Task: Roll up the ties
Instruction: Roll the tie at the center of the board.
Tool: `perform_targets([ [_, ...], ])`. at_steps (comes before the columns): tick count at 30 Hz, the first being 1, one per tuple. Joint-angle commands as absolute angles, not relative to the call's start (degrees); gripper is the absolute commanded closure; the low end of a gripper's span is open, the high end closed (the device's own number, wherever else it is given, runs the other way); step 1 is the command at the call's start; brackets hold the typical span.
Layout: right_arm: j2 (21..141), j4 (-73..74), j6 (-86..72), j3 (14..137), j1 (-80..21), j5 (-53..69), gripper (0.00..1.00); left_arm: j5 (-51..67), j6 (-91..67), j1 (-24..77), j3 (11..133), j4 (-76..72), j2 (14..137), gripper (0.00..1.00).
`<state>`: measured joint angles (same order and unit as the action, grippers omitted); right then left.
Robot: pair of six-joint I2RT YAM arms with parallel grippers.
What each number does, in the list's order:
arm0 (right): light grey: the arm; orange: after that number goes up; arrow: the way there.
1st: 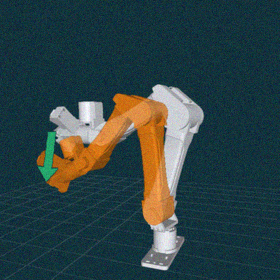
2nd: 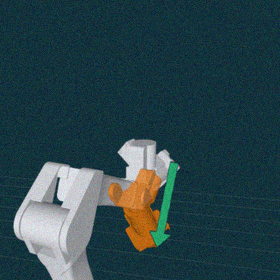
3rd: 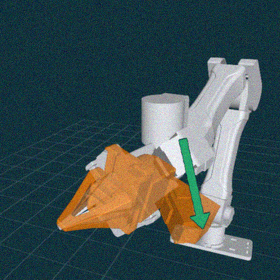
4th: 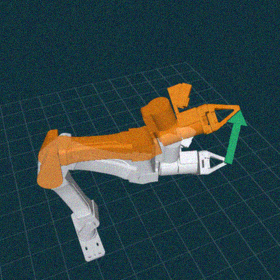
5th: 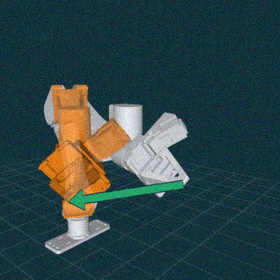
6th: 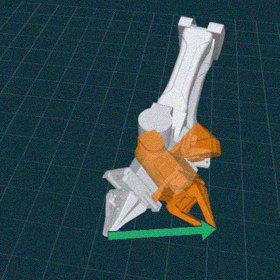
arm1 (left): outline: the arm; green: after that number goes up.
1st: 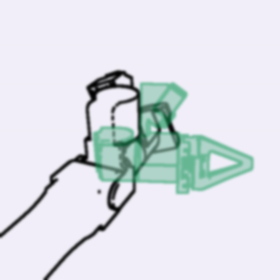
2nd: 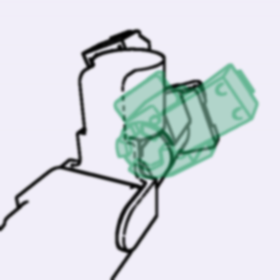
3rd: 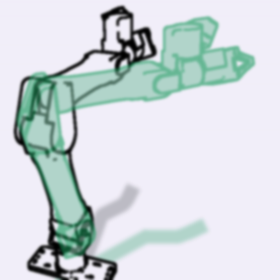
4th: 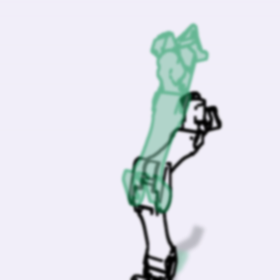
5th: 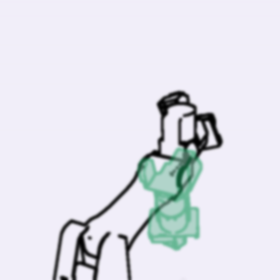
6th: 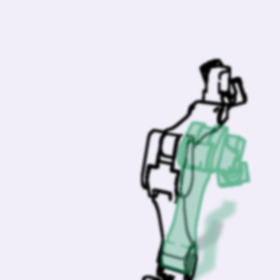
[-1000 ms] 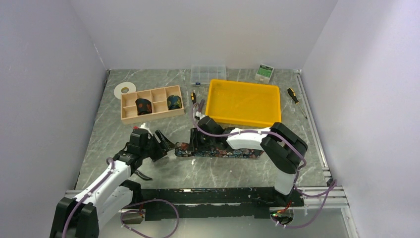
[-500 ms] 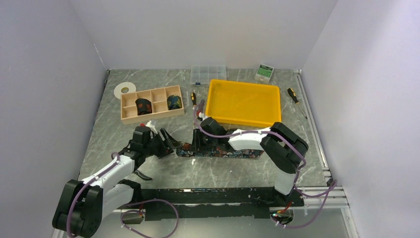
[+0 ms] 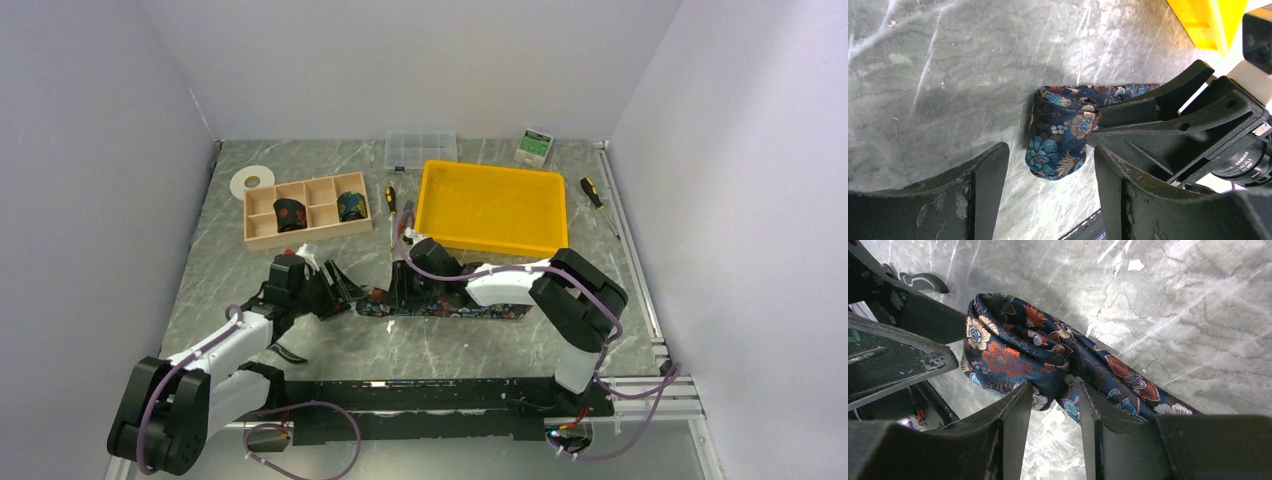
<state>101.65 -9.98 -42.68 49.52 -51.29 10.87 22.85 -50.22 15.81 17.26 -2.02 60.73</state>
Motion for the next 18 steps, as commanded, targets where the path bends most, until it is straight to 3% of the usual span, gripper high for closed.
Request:
perform_targets([
  [1,98.69,-6.83,-41.33,49.2,-50.71,9.66,0.54,21.63,-49.01,15.55,18.05,-0.3,56.73,0.31],
  [8,94.49,-4.11,-40.34,51.71,-50.69,9.78,0.44,19.64,-48.54,15.56,18.85,6.13,51.17,0.3],
  [18,94.55,4.16,-31.1,60.52,-50.36,6.0,0.46,12.99,-51.71,15.88,20.6,21.76,36.6,0.38],
])
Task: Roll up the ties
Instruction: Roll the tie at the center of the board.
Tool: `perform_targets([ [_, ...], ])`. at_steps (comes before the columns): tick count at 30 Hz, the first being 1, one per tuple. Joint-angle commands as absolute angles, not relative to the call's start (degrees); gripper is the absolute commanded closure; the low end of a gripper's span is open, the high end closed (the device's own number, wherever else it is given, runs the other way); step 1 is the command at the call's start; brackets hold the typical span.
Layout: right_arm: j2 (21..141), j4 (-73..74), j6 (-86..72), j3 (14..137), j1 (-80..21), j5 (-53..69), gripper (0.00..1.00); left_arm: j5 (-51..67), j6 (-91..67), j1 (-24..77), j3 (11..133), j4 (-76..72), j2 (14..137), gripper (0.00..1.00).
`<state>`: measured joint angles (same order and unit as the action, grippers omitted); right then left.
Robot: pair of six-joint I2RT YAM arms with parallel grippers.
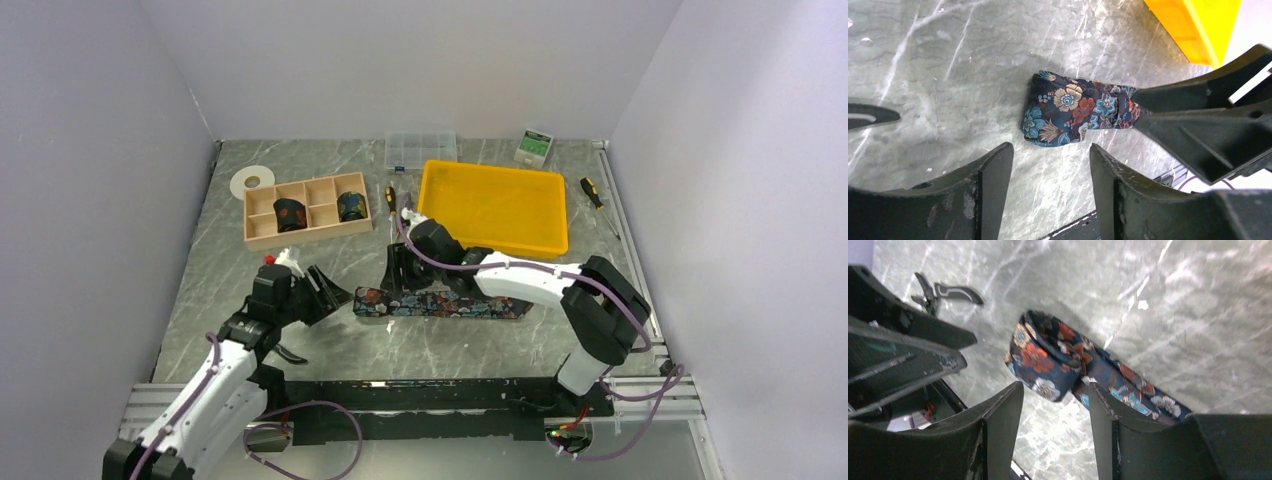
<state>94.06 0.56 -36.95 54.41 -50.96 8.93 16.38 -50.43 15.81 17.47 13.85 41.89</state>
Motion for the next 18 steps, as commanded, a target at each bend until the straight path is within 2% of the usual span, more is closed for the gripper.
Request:
perform_targets([
  [1,95.6,4.71,-30.2,61.85,-50.28,5.57,0.47,12.53,-52.45,16.07,20.89,23.84,35.29,0.4],
  [6,103.83,8.34,-26.17,71.61,-50.07,4.59,0.58,11.73,-58.8,20.66,17.96,27.52,30.41,0.6],
  [13,114.2,12.19,-23.18,81.35,-48.62,5.63,0.64,6.12,-65.27,32.86,12.7,22.61,30.07,0.89],
  [16,116.6,12.59,-22.53,83.42,-48.67,7.03,0.65,5.7,-65.84,35.27,11.85,15.92,35.52,0.97],
  [18,117.77,12.45,-22.64,83.87,-48.66,7.65,0.66,5.88,-65.8,36.25,11.61,9.31,40.39,0.97],
])
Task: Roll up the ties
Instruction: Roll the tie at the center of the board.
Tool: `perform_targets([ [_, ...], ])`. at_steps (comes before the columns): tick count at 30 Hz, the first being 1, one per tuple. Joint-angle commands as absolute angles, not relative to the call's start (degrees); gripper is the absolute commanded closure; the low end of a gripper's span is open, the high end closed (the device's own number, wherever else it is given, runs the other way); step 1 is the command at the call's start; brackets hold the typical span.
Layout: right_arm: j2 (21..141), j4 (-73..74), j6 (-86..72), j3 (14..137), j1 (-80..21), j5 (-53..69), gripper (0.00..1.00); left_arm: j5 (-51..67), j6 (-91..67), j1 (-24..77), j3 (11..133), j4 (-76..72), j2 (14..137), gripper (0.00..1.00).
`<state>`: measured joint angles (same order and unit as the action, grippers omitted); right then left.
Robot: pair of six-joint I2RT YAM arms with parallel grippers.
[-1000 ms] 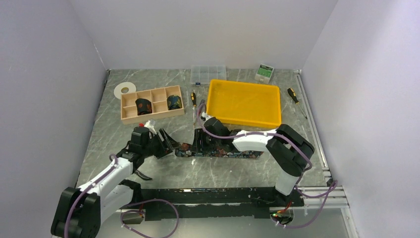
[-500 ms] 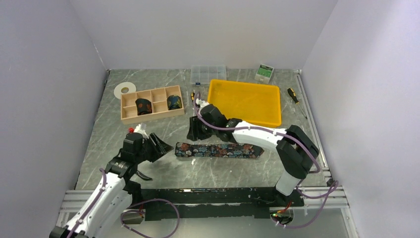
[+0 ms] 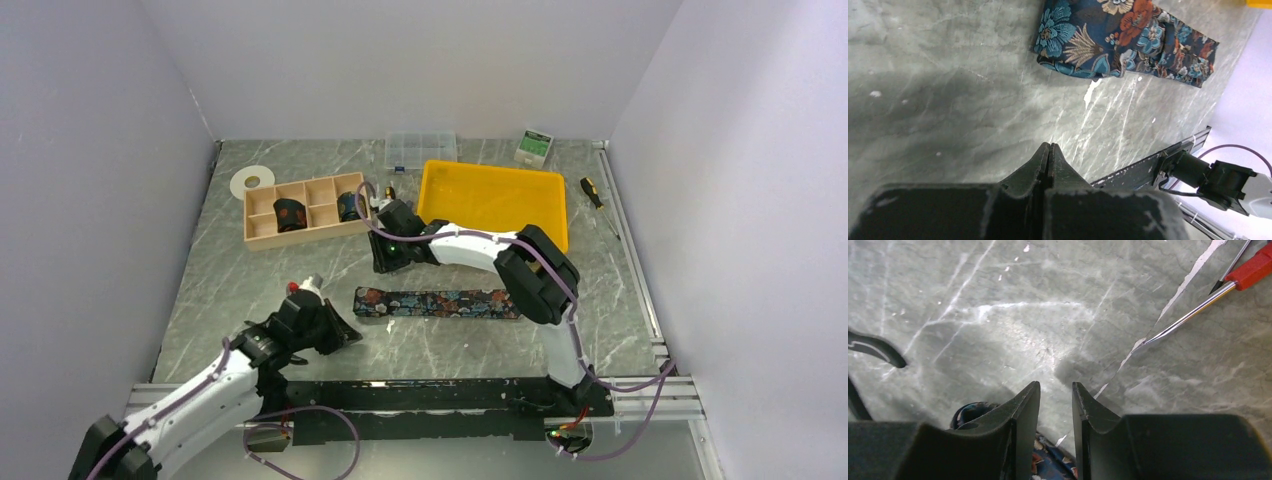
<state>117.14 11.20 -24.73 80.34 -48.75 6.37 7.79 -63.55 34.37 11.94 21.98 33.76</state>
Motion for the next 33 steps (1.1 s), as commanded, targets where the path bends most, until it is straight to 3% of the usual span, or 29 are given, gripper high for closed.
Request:
perform_targets([
  [1,118.18,12.37,-22.79,83.84,-48.63,7.83,0.67,5.87,-65.83,36.78,11.62,6.8,42.84,0.97],
  [10,117.25,9.23,-23.72,78.44,-49.87,9.06,0.7,3.88,-65.63,38.52,14.73,-4.59,59.76,0.97],
  [33,112.82,6.43,-23.48,70.6,-52.67,10.43,0.77,0.09,-65.73,38.74,16.84,-6.59,66.96,0.97],
])
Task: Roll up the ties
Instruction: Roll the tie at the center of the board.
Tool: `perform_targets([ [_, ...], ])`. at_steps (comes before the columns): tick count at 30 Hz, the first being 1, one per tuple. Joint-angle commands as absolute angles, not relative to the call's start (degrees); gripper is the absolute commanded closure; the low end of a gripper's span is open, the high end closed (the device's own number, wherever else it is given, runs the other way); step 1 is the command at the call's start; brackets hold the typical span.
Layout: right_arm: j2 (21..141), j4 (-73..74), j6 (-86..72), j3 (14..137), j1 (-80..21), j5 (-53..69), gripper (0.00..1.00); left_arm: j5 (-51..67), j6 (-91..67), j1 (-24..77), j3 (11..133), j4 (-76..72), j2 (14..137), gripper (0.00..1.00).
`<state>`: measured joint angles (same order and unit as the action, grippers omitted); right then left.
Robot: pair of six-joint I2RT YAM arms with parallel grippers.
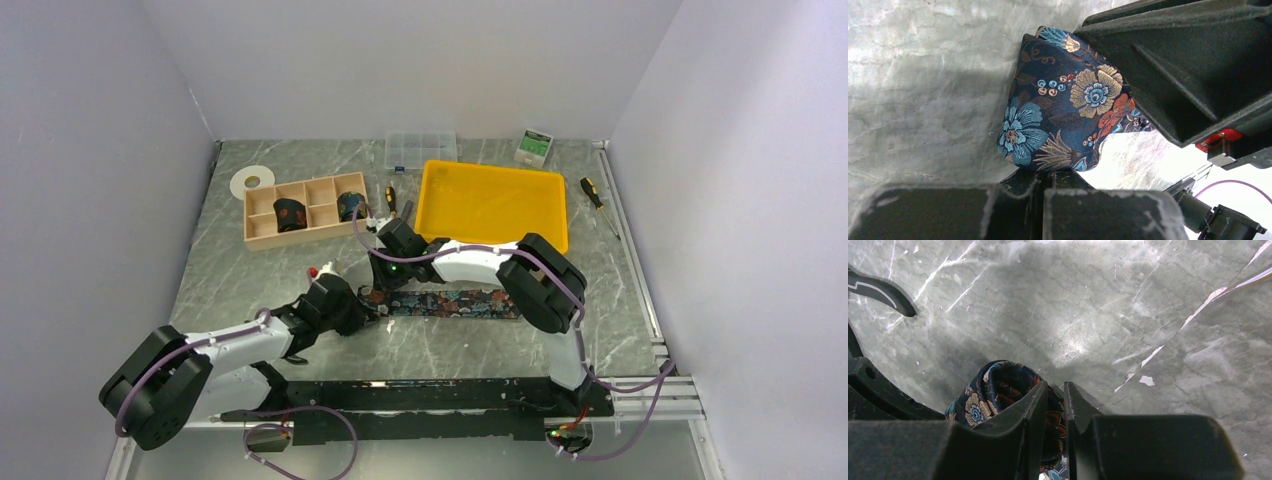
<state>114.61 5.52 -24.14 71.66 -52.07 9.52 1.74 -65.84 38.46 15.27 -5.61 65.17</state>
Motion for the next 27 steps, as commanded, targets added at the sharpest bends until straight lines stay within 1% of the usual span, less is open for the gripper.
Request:
perform_targets([
  [1,112.75,6.42,-23.45,70.51,-52.73,10.58,0.77,0.09,-65.74,38.74,16.87,-6.79,67.38,0.97],
  [8,112.45,6.65,-23.27,70.41,-52.78,11.04,0.78,0.3,-65.57,38.8,16.99,-6.98,67.55,0.97],
  [13,112.05,8.51,-24.2,72.53,-51.86,8.12,0.75,2.49,-65.09,39.38,15.92,-6.64,65.84,0.97],
  [15,111.8,9.3,-24.68,73.72,-50.48,7.12,0.72,3.47,-64.96,39.69,15.1,-5.87,64.06,0.97],
  [21,108.88,10.76,-25.4,77.32,-46.66,4.91,0.56,5.21,-64.18,40.67,13.14,1.23,54.12,0.96],
  [25,105.84,12.63,-25.36,79.98,-45.03,3.93,0.47,7.19,-61.97,40.73,14.68,8.39,47.51,0.93],
  [27,103.22,13.05,-25.61,79.38,-44.9,2.54,0.44,8.36,-60.51,40.73,16.08,11.92,44.49,0.92],
])
